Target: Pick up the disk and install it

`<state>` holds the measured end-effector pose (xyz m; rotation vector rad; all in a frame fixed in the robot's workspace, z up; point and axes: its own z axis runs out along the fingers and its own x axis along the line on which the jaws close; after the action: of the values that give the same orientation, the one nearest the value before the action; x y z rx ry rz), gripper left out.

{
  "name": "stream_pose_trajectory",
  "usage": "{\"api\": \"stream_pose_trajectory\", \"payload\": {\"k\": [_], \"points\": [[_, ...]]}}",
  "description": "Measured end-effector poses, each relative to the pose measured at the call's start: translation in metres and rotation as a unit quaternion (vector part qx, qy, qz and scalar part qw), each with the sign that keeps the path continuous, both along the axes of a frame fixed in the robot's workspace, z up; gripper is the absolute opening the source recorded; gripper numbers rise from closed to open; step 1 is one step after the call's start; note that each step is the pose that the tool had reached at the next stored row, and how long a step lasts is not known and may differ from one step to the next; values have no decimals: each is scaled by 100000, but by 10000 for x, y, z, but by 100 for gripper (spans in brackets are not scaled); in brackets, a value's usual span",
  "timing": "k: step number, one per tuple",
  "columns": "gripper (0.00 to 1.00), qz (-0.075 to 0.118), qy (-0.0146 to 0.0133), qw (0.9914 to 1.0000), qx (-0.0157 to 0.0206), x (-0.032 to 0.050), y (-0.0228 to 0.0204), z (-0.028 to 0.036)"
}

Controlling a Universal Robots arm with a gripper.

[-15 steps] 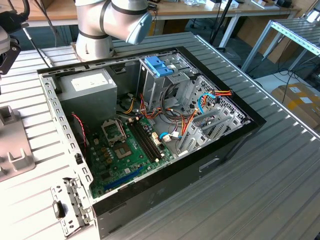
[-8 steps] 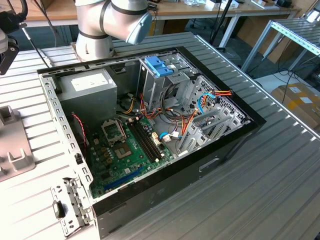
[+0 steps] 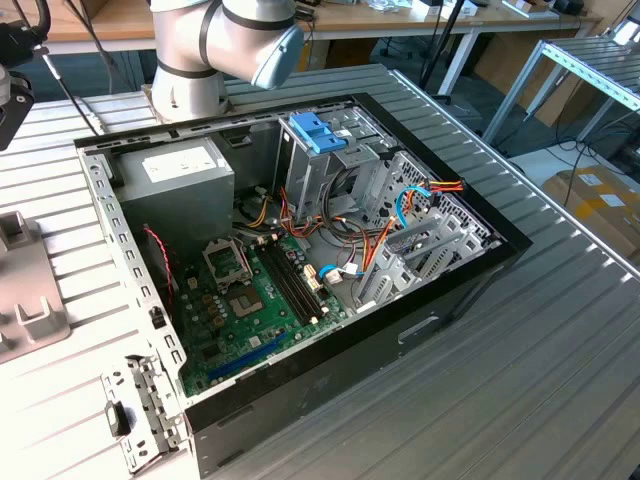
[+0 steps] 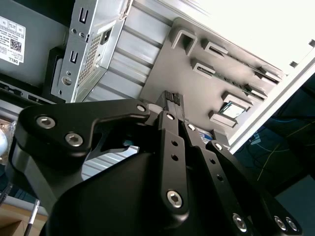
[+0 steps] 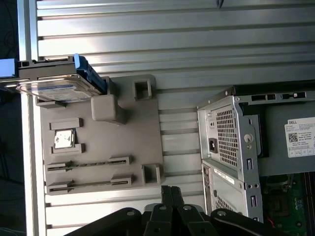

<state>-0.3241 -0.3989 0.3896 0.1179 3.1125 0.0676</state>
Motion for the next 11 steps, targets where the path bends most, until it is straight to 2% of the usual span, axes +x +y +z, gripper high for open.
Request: {"api": "stream_pose_trajectory", "payload": {"k": [11], "points": [[11,0,-3,100000,3,-58,7,-6]]}}
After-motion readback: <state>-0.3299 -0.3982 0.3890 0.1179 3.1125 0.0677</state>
